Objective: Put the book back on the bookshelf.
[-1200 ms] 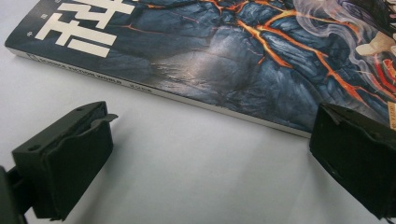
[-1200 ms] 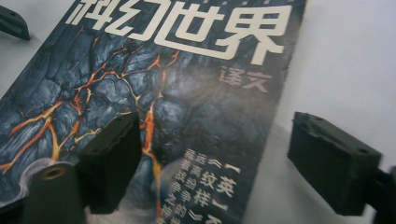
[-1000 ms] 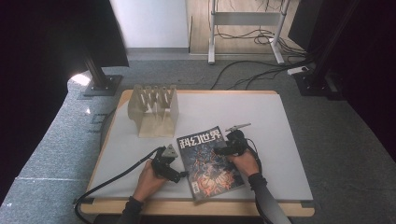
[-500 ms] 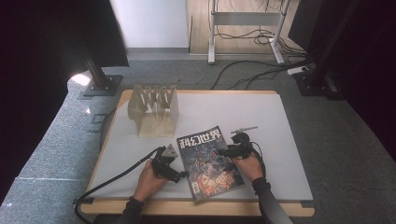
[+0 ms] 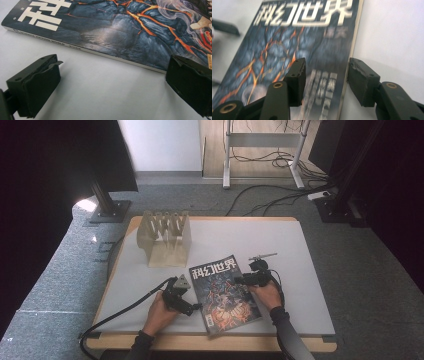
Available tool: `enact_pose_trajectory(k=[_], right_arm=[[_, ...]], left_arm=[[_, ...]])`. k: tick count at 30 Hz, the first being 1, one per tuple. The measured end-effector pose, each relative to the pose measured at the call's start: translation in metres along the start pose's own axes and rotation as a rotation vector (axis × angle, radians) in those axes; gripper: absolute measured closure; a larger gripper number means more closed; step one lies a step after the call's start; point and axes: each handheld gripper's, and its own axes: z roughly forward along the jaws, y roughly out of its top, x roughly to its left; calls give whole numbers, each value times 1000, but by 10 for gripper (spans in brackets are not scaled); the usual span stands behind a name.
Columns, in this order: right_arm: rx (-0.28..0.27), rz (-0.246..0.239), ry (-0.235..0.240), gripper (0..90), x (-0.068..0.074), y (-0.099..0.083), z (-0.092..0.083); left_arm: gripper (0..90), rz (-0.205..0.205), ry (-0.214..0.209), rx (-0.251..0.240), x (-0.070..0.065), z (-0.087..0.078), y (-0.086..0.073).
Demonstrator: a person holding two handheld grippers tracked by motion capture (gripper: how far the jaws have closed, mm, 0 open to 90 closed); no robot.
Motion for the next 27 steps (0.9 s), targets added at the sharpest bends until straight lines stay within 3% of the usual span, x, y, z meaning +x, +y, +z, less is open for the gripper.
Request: enact_pose_trajectory(k=[5,7,10,12,13,19,27], right_arm=[[-1,14,-29,425,4,8,8],[-4,46,-21,433,4,5,6],[-10,88,18,478,1,-2,0],[-17,113,94,542,2,-7,-4],[-17,107,102,555,4,-7,-5],[34,-66,12,626,17,10,-4],[60,-162,40,750,21,35,7]], left_arm=[[0,-2,-1,-1,0,0,0],[0,-6,-1,-4,0,0,0],[0,-6,-1,-4,0,0,0],[0,-6,-1,-4,0,0,0],[0,-7,-1,-4,0,0,0],[0,-5,1,-3,0,1,0],[0,-1,1,1,0,0,0]])
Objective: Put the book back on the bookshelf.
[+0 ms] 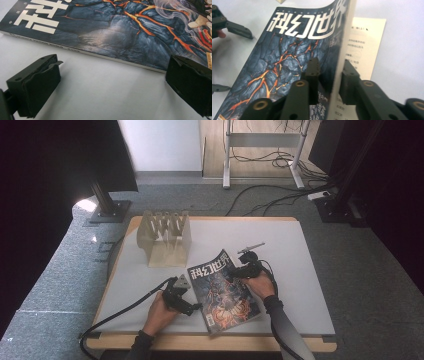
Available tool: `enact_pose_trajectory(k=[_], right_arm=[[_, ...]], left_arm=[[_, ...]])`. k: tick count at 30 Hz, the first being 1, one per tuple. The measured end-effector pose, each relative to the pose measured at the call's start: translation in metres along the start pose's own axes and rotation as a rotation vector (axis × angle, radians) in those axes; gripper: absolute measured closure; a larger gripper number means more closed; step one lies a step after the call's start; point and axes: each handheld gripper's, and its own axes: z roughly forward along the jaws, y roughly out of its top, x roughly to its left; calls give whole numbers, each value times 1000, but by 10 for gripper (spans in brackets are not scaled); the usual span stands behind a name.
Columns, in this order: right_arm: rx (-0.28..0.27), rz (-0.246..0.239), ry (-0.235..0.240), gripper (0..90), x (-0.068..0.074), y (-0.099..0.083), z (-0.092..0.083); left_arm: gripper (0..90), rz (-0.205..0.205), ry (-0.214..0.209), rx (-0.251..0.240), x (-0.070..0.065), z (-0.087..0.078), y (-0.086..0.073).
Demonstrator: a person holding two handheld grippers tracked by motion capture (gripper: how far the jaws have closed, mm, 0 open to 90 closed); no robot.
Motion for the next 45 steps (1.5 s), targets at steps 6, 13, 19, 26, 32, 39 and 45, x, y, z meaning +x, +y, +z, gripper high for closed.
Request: enact_pose_trajectory(k=[6,13,19,26,32,39,45], right_arm=[[-3,-105,-34,808,25,8,-16],[-39,-140,-22,809,40,12,-28],[-56,-150,-8,814,46,15,-34],[-92,-189,-14,815,58,19,-49],[-113,-221,-18,816,66,23,-60],[-135,-238,-6,815,72,26,-69],[-146,-265,6,815,79,28,-76]], left_arm=[[0,-2,-1,-1,0,0,0],[0,-5,-2,-2,0,0,0],[0,-11,-10,-5,1,-1,0],[0,-78,-53,-10,7,-3,3],[0,-108,-101,-21,16,-2,10],[0,-117,-164,-53,20,3,22],[5,-141,-168,-86,25,0,30]])
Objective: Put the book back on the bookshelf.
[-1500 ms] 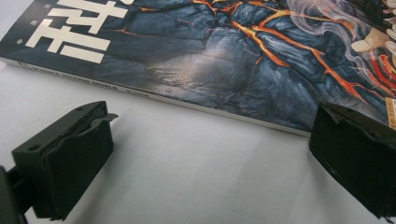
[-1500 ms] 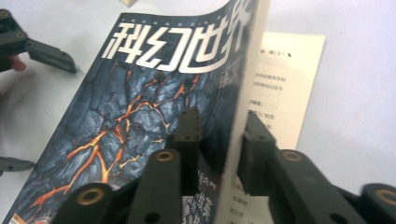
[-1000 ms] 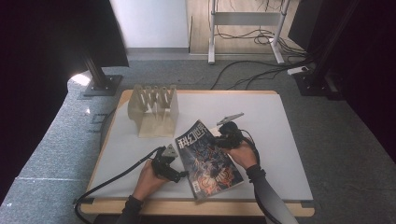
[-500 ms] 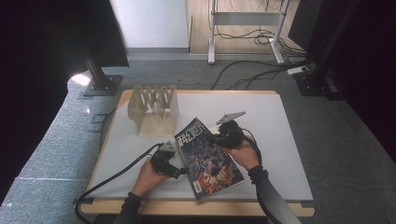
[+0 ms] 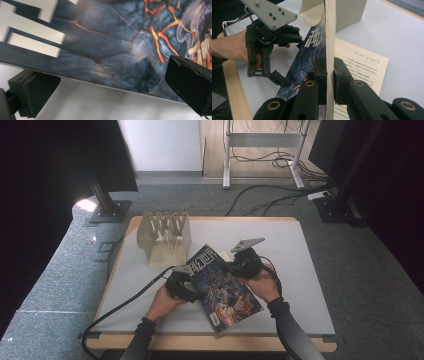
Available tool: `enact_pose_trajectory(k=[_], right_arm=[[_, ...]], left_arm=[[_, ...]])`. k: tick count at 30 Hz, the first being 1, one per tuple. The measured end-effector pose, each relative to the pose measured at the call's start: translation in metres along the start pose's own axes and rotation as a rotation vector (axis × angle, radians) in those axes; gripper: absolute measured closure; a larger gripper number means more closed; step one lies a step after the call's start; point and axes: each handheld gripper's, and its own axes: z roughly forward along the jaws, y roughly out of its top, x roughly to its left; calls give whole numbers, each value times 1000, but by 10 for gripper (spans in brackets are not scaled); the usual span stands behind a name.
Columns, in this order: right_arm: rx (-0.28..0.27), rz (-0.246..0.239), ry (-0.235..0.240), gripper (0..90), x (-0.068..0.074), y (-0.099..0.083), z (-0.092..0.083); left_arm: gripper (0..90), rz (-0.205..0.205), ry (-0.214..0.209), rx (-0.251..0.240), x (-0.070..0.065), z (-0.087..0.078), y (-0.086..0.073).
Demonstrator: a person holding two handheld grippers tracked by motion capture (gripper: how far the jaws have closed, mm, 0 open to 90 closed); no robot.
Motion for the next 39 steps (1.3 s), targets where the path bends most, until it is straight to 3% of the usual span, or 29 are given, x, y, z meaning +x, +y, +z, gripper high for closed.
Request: enact_pose_trajectory(k=[13,19,24,30,34,39], right_arm=[[-51,11,11,811,-8,1,-10],[-64,10,1,810,-10,1,-13],[-98,9,10,809,-11,1,-22],[-110,1,13,810,-12,1,-25],[-123,-8,39,811,-9,3,-25],[-106,-18,16,811,-9,4,-26]], left_arm=[[18,58,47,-64,-12,-29,26],[42,63,73,-91,-17,-38,43],[167,41,82,-119,-15,-46,52],[322,45,118,-79,-16,-46,56],[453,64,104,-62,-21,-45,58],[565,67,90,-66,-23,-53,61]])
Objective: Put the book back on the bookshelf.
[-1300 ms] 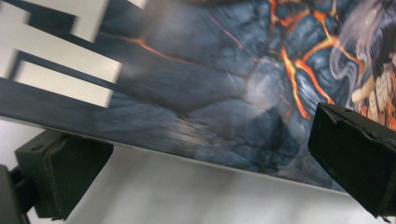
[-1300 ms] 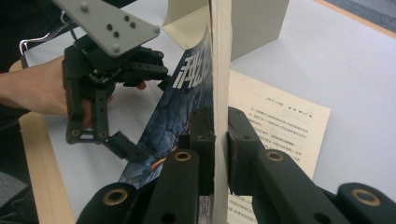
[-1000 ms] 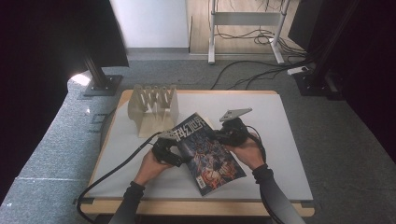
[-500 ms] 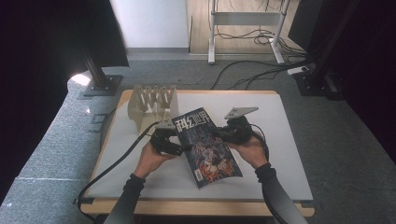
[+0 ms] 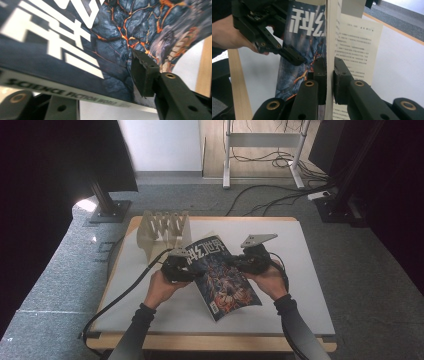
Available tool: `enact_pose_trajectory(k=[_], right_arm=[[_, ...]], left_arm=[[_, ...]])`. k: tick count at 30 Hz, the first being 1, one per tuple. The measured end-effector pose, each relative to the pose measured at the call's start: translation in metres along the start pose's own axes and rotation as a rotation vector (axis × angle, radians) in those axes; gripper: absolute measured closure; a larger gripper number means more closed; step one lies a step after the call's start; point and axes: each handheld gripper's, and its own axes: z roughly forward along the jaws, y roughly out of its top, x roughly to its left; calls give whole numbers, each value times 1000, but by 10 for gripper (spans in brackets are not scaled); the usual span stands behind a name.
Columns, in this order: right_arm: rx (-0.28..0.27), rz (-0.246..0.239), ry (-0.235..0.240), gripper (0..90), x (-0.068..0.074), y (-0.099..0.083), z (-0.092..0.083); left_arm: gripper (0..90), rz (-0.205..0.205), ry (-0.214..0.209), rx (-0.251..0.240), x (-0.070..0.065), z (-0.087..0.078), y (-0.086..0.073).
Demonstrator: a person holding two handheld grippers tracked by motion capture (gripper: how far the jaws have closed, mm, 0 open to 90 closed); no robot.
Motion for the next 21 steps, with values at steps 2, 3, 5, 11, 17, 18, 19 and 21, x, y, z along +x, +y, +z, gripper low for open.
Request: enact_pose_trajectory(k=[2,3,5,11,17,18,19,21], right_arm=[[-4,3,-13,812,-2,-1,-1],[-7,7,-17,811,-3,-1,-3],[-12,10,-26,812,-4,-2,-4],[-30,12,-49,812,-8,-3,-12],[-63,-4,-84,810,-9,-2,-20],[-70,-4,-90,810,-9,-2,-21],[-73,-7,-97,808,-9,-3,-21],[-63,-16,-113,806,-9,-5,-20]], left_arm=[[595,7,7,-14,-2,-4,3],[608,12,10,-20,-2,-6,4],[630,36,23,-29,-4,-11,8],[696,126,82,-59,-19,-24,22],[773,231,167,-116,-32,-35,32],[784,237,173,-125,-33,-36,32],[794,240,174,-127,-33,-36,31],[803,243,167,-122,-33,-34,28]])
